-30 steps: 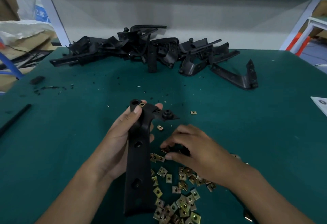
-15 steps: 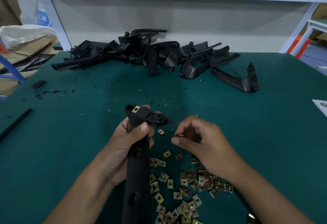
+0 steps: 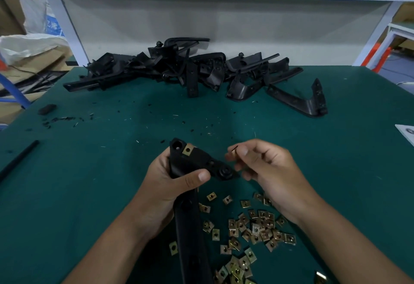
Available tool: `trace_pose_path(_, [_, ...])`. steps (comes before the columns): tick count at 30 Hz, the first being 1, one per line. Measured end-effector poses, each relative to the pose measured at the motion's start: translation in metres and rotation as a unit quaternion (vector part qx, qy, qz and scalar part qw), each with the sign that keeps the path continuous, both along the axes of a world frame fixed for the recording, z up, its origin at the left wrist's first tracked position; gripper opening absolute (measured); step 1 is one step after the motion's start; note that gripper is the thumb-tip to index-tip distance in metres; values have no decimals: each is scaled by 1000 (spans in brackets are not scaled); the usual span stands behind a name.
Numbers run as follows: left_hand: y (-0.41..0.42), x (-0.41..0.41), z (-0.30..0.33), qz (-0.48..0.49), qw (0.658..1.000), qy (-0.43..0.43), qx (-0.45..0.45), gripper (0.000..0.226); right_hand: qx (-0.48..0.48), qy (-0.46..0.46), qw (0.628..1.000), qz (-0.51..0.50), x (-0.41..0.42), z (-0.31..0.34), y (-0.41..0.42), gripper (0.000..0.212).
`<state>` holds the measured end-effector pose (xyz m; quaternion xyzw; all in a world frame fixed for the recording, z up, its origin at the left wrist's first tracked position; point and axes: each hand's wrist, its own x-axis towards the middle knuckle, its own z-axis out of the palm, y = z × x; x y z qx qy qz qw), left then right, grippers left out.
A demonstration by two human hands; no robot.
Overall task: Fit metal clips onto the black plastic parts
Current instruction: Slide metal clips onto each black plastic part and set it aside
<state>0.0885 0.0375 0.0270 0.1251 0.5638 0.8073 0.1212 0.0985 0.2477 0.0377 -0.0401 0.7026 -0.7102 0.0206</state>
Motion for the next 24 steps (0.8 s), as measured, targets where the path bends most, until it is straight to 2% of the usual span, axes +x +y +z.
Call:
trace_pose_path(5, [1,1,1,-38,997,50,-36,29,-46,-46,997,29,2,3,-4,23])
trace_pose_path(9, [2,2,1,-54,996,52,-49,24,-71,-79,992,72,3,6,-5,19])
trace_pose_path(24, [2,3,1,-52,996,40,-57,25,-41,-80,990,109,5,10,-6,21])
